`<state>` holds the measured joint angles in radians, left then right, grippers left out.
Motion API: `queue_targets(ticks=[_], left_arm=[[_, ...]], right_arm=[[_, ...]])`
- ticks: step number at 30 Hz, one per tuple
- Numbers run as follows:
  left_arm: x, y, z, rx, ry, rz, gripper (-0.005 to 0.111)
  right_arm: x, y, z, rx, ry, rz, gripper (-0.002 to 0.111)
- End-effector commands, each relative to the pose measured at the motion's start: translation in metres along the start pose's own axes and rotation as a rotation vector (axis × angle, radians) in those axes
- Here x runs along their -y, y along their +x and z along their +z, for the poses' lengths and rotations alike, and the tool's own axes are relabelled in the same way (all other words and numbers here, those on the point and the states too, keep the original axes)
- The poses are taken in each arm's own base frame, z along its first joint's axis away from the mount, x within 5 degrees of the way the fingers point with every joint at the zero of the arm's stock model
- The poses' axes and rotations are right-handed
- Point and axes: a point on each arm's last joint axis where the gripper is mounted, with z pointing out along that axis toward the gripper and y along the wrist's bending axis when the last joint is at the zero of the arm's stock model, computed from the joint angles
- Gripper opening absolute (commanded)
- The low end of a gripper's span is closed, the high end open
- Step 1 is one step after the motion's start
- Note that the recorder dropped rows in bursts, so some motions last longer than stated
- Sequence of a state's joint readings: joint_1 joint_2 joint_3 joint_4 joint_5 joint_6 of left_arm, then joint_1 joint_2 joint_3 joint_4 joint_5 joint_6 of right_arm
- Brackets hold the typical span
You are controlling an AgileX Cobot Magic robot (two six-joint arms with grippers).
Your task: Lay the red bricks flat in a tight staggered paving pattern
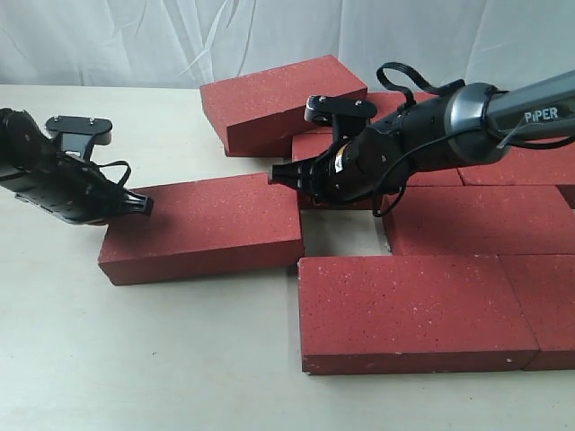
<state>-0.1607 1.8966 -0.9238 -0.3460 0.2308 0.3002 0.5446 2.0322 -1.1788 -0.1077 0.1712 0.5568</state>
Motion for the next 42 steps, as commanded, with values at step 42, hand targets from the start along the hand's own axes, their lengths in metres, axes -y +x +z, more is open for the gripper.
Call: queue_targets(ticks=[42], left_arm=[[0.003,-0.011,-0.006,0.051,0.008,-0.001,0.0]], right_arm=[[0.007,-0.005,-0.001,0.01,0.014,-0.012,-0.001]])
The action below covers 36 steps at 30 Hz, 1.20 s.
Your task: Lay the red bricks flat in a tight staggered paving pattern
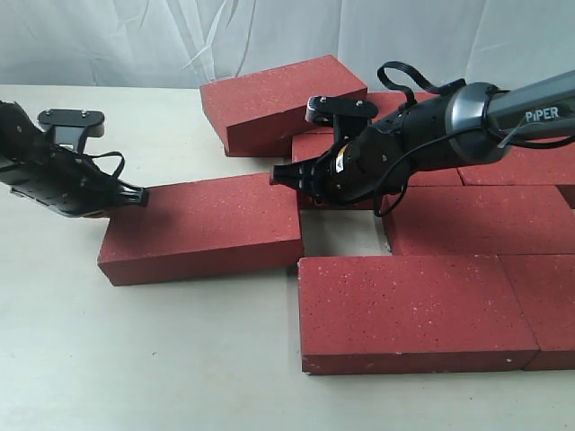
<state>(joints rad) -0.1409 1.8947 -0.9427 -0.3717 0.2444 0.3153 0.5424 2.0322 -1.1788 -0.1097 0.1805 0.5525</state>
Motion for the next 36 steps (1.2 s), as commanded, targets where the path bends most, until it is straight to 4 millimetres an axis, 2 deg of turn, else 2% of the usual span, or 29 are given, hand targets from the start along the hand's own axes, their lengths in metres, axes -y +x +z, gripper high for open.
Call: queue_targets(ticks=[1,5,11,18,27,36], left_arm=[[0.008,-0.005,-0.003,0.044,0.005,0.024,0.0],[0.005,-0.007,-0.003,0.055,-0.002,0.036,0.0],[-0.012,-0.01,-0.011,0.068,-0.025,-0.001,0.0],[-0.026,-0.012,-0.023,0.076,-0.037,-0.037,0.0],[-0.026,-0.011,-0.024,0.065,-0.032,-0.037,0.0],[-0.026,-0.011,-0.024,0.063,-0.031,-0.037,0.0]], right_arm=[[0.006,-0.007,-0.003,0.023,0.005,-0.01,-0.001],[0.003,-0.014,-0.015,0.056,-0.005,-0.031,-0.001],[0.0,-0.021,-0.03,0.075,-0.009,-0.03,-0.001],[0.001,-0.018,-0.025,0.061,-0.002,-0.03,-0.001],[0.007,-0.006,-0.005,0.008,0.02,-0.032,-0.001],[0.008,-0.005,-0.012,-0.033,0.05,-0.03,-0.001]])
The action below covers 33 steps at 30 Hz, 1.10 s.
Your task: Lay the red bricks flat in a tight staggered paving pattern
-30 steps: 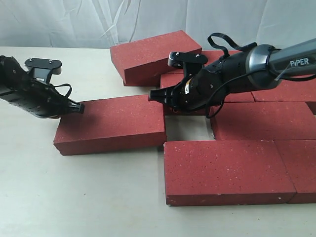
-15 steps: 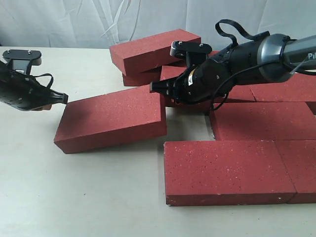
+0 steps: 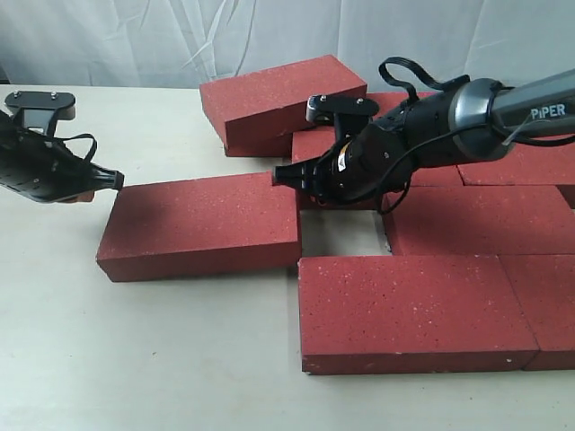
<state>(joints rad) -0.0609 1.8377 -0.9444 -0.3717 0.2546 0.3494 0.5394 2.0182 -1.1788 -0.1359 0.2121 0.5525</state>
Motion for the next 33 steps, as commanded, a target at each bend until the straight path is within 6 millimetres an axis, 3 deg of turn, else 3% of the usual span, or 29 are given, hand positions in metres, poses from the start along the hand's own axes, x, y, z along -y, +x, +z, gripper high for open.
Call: queue_targets(ticks=[1,11,21,27,33], left_arm=[[0.0,-0.002,-0.003,0.007,0.002,-0.007,0.0],[0.0,-0.002,-0.003,0.003,0.006,-0.017,0.0],[0.005,-0.001,-0.003,-0.001,0.016,-0.008,0.0],[0.005,0.001,0.0,-0.015,0.015,-0.001,0.0],[0.005,0.008,0.01,-0.066,0.021,-0.004,0.0]], right_arm=[[0.007,-0.004,-0.009,-0.025,0.036,-0.007,-0.001],[0.003,-0.014,-0.032,0.015,0.021,-0.001,-0.001],[-0.031,-0.012,-0.058,0.057,-0.053,-0.062,-0.001],[-0.048,0.003,-0.056,-0.003,-0.055,-0.125,-0.001],[-0.046,0.014,-0.04,-0.065,-0.024,-0.133,-0.001]])
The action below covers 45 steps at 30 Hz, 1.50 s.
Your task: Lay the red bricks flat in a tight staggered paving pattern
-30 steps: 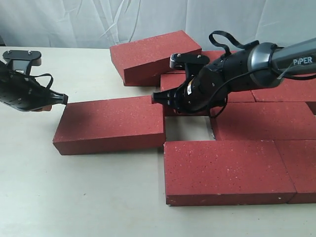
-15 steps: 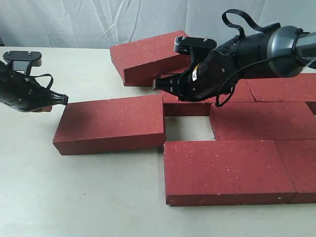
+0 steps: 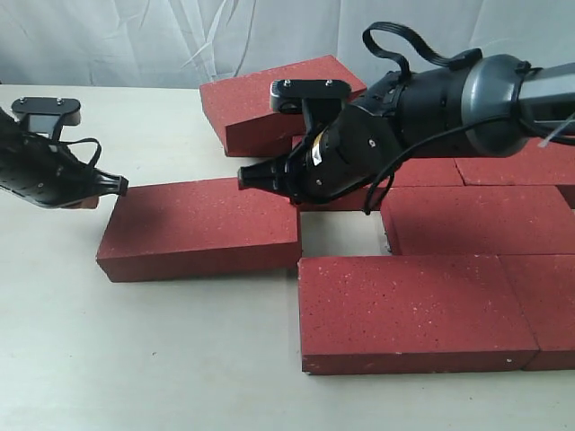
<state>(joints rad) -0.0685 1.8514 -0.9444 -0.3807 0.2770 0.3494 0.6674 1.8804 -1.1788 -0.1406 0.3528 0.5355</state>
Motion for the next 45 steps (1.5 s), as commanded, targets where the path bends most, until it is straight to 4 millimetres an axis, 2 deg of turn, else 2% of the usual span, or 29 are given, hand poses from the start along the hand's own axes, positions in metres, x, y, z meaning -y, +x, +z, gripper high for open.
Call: queue_targets(ticks=[1,9,17,25,39,45], left_arm=[[0.001,0.004,0.007,-0.033,0.008,-0.001,0.0],[0.001,0.007,0.013,-0.054,0.009,-0.008,0.0],[0.005,0.008,0.014,-0.058,0.022,-0.029,0.0],[0.032,0.01,0.015,-0.066,0.061,0.021,0.0],[0.065,0.011,0.016,-0.037,0.122,-0.033,0.0],[0.071,0.011,0.016,-0.031,0.136,-0.063,0.0]], right_arm=[[0.003,0.007,0.011,-0.051,0.025,-0.011,-0.001],[0.001,0.002,0.002,-0.023,0.013,-0.009,-0.001],[0.004,0.001,0.002,-0.017,0.017,-0.01,-0.001],[0.018,-0.004,-0.004,-0.033,0.052,0.019,-0.001],[0.017,-0.004,-0.005,-0.029,0.05,0.02,-0.001],[0.017,-0.004,-0.005,-0.029,0.05,0.02,-0.001]])
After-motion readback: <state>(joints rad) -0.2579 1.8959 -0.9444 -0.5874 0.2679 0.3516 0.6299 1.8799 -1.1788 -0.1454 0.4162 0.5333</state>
